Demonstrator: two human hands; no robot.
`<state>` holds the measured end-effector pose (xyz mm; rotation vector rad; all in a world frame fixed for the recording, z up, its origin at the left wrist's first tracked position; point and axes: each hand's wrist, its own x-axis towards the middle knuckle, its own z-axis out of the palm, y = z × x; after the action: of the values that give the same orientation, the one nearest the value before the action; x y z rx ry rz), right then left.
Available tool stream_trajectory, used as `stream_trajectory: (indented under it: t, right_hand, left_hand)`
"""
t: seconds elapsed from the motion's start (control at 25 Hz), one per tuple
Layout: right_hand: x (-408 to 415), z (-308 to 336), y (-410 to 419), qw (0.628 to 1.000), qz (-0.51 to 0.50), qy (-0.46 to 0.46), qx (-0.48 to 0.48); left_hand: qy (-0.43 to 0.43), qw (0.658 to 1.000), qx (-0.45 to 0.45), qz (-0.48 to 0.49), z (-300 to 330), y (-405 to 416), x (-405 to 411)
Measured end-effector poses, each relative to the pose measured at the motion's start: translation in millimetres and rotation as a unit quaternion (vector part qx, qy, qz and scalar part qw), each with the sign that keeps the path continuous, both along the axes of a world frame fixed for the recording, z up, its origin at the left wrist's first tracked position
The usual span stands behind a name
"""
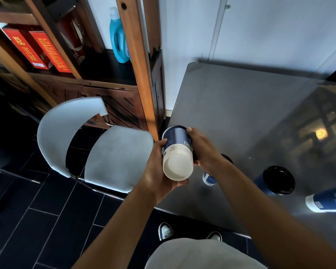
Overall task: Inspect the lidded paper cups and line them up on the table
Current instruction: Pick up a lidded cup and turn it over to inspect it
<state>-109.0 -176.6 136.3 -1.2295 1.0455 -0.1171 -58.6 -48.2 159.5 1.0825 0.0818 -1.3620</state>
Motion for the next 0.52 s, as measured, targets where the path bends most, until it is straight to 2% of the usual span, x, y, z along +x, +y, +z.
stream_trajectory:
  t: [0.16, 0.32, 0.44, 0.52]
  right_hand:
    - [-3.1, 2.2, -4.4, 0.998, 0.024, -0.014, -0.053]
    - [-4.2, 4.3, -7.2, 0.989, 0.071, -0.015, -0.129]
    - [-3.6, 2.6, -7.2, 0.983, 0.081, -0.005, -0.163]
    - [-3.5, 2.3, -6.7, 0.991, 0.038, -0.007, -0.130]
  left_hand:
    - [-0.011, 0.999, 0.039, -0.026, 2.8, -0.4, -0.3]
    - [-0.047, 0.993, 0.107, 0.011, -4.2, -4.9, 4.2]
    - [-0.072, 0.993, 0.087, -0.027, -2.7, -5.2, 3.4]
    - [-0.068, 0.996, 0.059, 0.001, -1.0, -3.9, 3.8]
